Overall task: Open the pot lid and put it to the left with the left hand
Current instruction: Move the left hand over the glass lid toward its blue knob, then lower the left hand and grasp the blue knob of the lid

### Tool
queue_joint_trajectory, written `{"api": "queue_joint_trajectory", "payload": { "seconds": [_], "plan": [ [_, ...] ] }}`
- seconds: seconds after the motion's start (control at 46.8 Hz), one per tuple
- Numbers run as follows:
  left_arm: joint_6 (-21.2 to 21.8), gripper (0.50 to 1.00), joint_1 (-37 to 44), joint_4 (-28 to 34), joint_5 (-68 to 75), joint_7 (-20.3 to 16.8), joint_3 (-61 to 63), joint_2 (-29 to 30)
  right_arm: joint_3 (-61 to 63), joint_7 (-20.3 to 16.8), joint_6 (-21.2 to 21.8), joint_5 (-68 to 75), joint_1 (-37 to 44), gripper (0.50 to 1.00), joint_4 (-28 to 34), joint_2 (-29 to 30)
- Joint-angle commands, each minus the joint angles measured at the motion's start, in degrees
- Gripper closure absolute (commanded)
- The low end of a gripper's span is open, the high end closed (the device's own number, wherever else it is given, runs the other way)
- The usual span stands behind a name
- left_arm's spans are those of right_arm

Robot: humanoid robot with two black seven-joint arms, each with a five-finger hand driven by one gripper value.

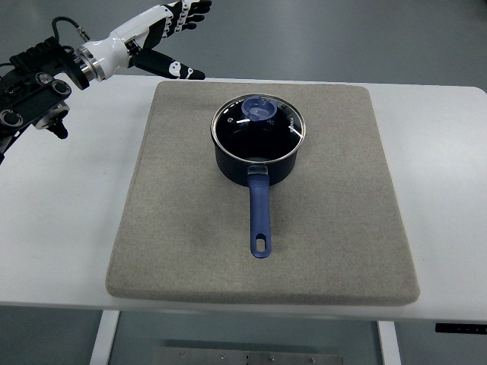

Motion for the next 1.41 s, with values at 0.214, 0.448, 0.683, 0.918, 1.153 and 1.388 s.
{"api": "queue_joint_trajectory", "payload": {
  "seconds": [0.214, 0.448, 0.683, 0.918, 1.153, 1.388],
  "plan": [
    [-0.05, 0.51, -8.4, -3.88, 11.7, 0.0, 11.57, -0.01, 0.0, -0.05, 0.0, 0.01, 0.0, 0.583, 0.0, 0.0],
    [-0.05, 0.516, -13.59, -3.53, 21.8, 0.0, 16.93, -0.89, 0.0, -0.05, 0.0, 0.01, 0.0, 0.583, 0.0, 0.0],
    [-0.05, 0.516, -16.93, -0.46, 25.24, 0.0, 20.8, -5.89, 0.0, -0.05, 0.0, 0.01, 0.0, 0.583, 0.0, 0.0],
    [-0.05, 0.523, -17.9, 5.87, 25.24, 0.0, 23.96, -12.48, 0.0, 0.04, 0.0, 0.01, 0.0, 0.583, 0.0, 0.0],
    [-0.05, 0.527, -17.99, 8.86, 25.33, 0.0, 25.02, -16.0, 0.0, -0.05, 0.0, 0.01, 0.0, 0.583, 0.0, 0.0],
    [-0.05, 0.559, -18.17, 8.86, 25.33, 0.0, 27.13, -16.27, 0.0, -0.05, 0.0, 0.01, 0.0, 0.583, 0.0, 0.0]
  ]
}}
